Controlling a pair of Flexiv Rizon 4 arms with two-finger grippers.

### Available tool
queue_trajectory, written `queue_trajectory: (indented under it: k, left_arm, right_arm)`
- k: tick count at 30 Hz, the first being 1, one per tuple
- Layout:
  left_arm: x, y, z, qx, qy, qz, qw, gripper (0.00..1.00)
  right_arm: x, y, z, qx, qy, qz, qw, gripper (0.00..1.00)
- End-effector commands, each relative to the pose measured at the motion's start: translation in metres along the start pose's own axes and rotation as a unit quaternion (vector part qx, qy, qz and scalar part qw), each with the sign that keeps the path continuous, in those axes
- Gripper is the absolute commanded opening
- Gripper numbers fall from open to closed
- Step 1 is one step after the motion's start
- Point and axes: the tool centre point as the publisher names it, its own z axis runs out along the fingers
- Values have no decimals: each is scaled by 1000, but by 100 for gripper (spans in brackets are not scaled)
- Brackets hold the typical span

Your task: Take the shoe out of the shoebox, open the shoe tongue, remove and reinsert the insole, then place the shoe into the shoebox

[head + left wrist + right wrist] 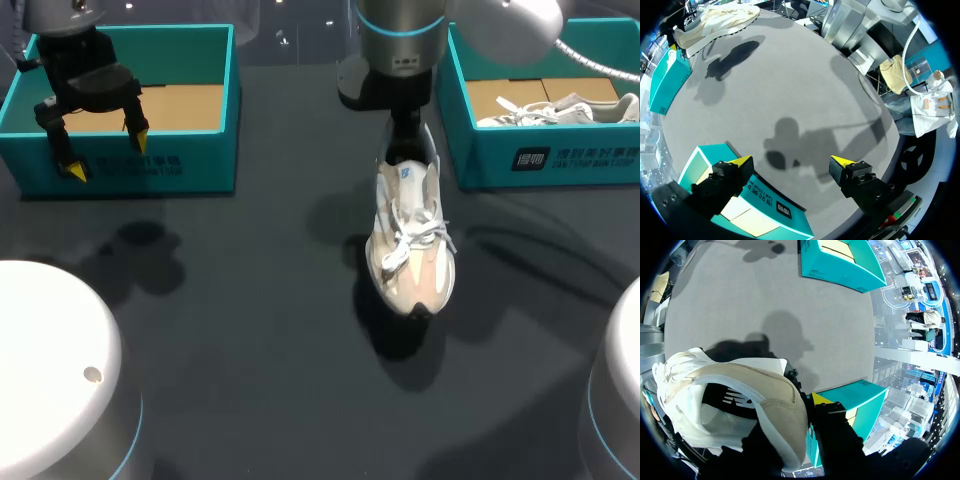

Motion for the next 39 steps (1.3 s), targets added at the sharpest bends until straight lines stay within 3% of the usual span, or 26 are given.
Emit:
queue_trajectory:
  k: [1,6,20,24,29,33,39]
  left_arm:
    - [1,0,0,-2,-1,0,1000,100]
    - [1,0,0,-2,-1,0,1000,100]
    - [1,0,0,-2,-1,0,1000,100]
    - [1,0,0,-2,-1,0,1000,100]
    - [1,0,0,-2,-1,0,1000,100]
    - [1,0,0,-2,-1,0,1000,100]
    - [1,0,0,-2,-1,0,1000,100]
  right_arm:
    - [-27,-36,-31,21,12,-16,1000,0]
    - [-58,-63,-46,37,0,-5,999,0]
    - [-58,-63,-46,37,0,-5,999,0]
    - [-79,-98,-48,35,-6,12,999,0]
    - [-127,-157,-41,42,-10,20,999,0]
    - [-161,-193,-31,48,-4,14,999,0]
    - [-211,-235,-13,36,-5,1,999,0]
